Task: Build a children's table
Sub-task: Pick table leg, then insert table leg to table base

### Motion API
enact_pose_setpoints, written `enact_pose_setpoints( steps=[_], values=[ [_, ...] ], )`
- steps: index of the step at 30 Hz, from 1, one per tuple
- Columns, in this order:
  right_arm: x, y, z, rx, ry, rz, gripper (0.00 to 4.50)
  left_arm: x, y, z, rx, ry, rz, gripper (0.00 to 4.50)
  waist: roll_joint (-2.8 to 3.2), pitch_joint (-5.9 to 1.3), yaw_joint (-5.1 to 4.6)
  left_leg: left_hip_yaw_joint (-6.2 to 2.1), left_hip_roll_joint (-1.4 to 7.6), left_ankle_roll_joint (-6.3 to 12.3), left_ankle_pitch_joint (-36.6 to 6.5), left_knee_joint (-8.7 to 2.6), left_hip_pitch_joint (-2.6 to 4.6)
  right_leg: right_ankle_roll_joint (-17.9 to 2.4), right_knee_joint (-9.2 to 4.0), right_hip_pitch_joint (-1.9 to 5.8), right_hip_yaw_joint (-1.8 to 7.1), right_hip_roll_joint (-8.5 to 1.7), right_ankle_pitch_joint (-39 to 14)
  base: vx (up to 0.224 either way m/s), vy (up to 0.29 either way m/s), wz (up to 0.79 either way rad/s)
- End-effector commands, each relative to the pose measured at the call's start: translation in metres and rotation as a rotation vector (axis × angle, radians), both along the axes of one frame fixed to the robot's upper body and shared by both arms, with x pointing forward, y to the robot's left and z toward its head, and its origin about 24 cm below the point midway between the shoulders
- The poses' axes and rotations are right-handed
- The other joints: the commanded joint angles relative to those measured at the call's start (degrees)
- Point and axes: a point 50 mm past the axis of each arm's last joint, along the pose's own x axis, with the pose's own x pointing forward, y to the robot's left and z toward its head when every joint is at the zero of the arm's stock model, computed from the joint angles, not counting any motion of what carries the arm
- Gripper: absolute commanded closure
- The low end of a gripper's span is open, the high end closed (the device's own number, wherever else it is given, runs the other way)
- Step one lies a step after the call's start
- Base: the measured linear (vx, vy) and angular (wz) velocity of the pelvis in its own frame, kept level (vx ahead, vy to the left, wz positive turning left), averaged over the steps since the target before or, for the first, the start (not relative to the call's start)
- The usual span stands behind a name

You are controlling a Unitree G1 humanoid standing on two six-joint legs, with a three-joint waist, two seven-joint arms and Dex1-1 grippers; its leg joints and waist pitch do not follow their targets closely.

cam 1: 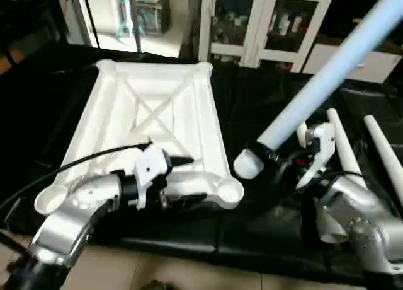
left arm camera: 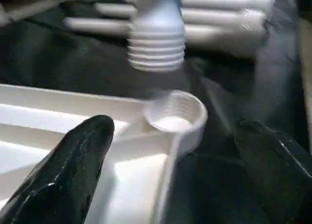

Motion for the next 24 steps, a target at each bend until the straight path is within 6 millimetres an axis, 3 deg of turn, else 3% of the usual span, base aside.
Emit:
enact_pose_setpoints(
  steps=[1, 8, 9, 11, 15, 24],
  values=[
    [-0.003, 0.003, 0.008, -0.013, -0.02, 0.06, 2.64, 0.005, -0.001, -0.007, 0.044, 0.004, -0.036, 0.08, -0.24, -3.1, 0.13, -3.25, 6.35, -0.42, -7.44, -4.55, 1.98, -8.63, -4.17, 1.03, 3.93, -7.45, -3.9, 0.0, 0.0, 0.0],
    [-0.008, 0.005, 0.011, -0.009, -0.008, 0.102, 2.64, 0.02, 0.003, -0.02, 0.143, 0.067, -0.047, 0.73, -0.29, -3.24, 0.06, -3.22, 6.58, -2.55, -9.81, -4.69, 2.41, -10.09, -4.15, 0.88, 3.81, -7.68, -3.91, 0.0, 0.0, 0.0],
    [-0.009, 0.005, 0.011, -0.011, -0.007, 0.105, 2.64, 0.022, 0.004, -0.02, 0.151, 0.066, -0.048, 0.73, -0.11, -3.22, 0.09, -3.24, 6.56, -2.59, -9.9, -4.66, 2.35, -10.27, -4.06, 0.9, 3.85, -7.72, -3.67, 0.0, 0.0, 0.0],
    [-0.01, 0.005, 0.011, -0.029, -0.005, 0.112, 2.64, 0.024, 0.006, -0.022, 0.169, 0.078, -0.061, 0.93, -0.38, -3.26, 0.09, -3.23, 6.58, -2.35, -9.67, -4.65, 2.21, -10.51, -4.09, 1.08, 3.86, -7.89, -3.14, 0.0, 0.0, 0.0],
    [-0.011, 0.005, 0.01, -0.047, -0.006, 0.111, 2.64, 0.027, 0.008, -0.025, 0.206, 0.08, -0.072, 1.21, -0.22, -3.29, 0.15, -3.23, 6.63, -2.14, -9.62, -4.58, 2.21, -11.18, -4.02, 1.06, 3.84, -7.99, -2.75, 0.0, 0.0, 0.0],
    [-0.008, 0.003, 0.009, -0.073, -0.007, 0.105, 2.64, 0.03, 0.013, -0.029, 0.271, 0.077, -0.091, 2.01, -0.49, -3.22, 0.16, -3.23, 6.75, -2.01, -10.1, -4.56, 2.24, -11.22, -4.12, 1.03, 3.86, -8.09, -4.53, 0.0, 0.0, 0.0]
  ],
)
